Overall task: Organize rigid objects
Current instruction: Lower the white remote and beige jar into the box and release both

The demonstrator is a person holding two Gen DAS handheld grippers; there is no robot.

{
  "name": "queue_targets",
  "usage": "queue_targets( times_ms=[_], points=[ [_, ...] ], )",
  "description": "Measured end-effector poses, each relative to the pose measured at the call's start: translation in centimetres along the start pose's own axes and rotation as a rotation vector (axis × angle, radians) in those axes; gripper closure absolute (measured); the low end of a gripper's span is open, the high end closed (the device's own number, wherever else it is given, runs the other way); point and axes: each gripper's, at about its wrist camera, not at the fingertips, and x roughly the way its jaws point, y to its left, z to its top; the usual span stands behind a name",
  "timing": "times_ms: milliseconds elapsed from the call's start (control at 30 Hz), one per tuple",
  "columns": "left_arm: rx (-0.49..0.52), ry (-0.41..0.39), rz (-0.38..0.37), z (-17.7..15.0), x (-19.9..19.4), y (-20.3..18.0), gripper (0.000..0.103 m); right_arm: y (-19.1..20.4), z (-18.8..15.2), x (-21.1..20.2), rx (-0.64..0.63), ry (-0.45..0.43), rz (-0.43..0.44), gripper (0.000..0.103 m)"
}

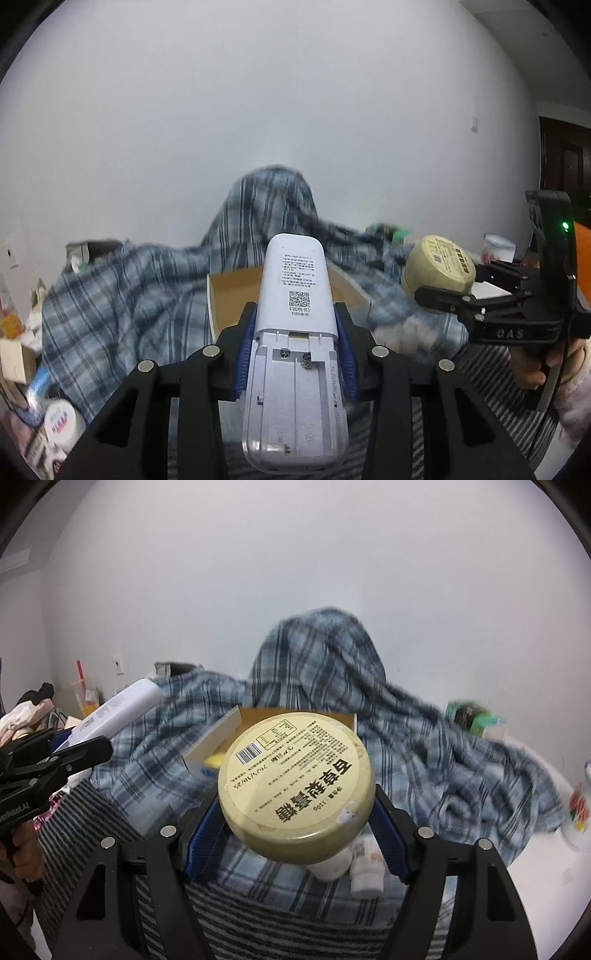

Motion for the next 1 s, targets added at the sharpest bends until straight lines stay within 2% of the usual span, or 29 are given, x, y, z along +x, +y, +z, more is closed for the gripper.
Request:
queue_targets(
  times_ms=[267, 433, 567, 733, 833, 900, 1000],
  points=[
    [0.038, -0.165, 0.023, 6.9, -0.8, 0.2, 0.061, 1.5, 6.1, -2.9, -0.101, -0.174, -0.027, 0.029],
    [0.027, -0.207, 0.039, 10.2, 1.3, 0.5, 0.061, 1.4, 10.3, -1.9, -0.091, -0.24, -0.022, 0.029],
    [0.014, -0.217, 0.046, 11.7, 4.3, 0.9, 0.061, 1.2, 13.1, -0.2, -0.081, -0.278, -0.057, 0.029],
    [-0.004, -0.2, 0.035, 12.0, 9.2, 2.2, 0.061, 0.1, 15.1, 3.4, -0.035, -0.278, -0.091, 0.029],
    [-0.014, -0.156, 0.039, 11.4, 11.8, 3.1, 0.061, -0.5, 15.4, 6.4, -0.005, -0.245, -0.107, 0.029],
    [-0.033, -0.115, 0.037, 10.5, 13.2, 3.9, 0.061, -0.7, 15.2, 8.3, 0.002, -0.218, -0.116, 0.029],
    [-0.117, 0.005, 0.013, 9.3, 16.1, 5.6, 0.061, -1.3, 14.2, 11.3, 0.03, -0.149, -0.099, 0.029]
  ],
)
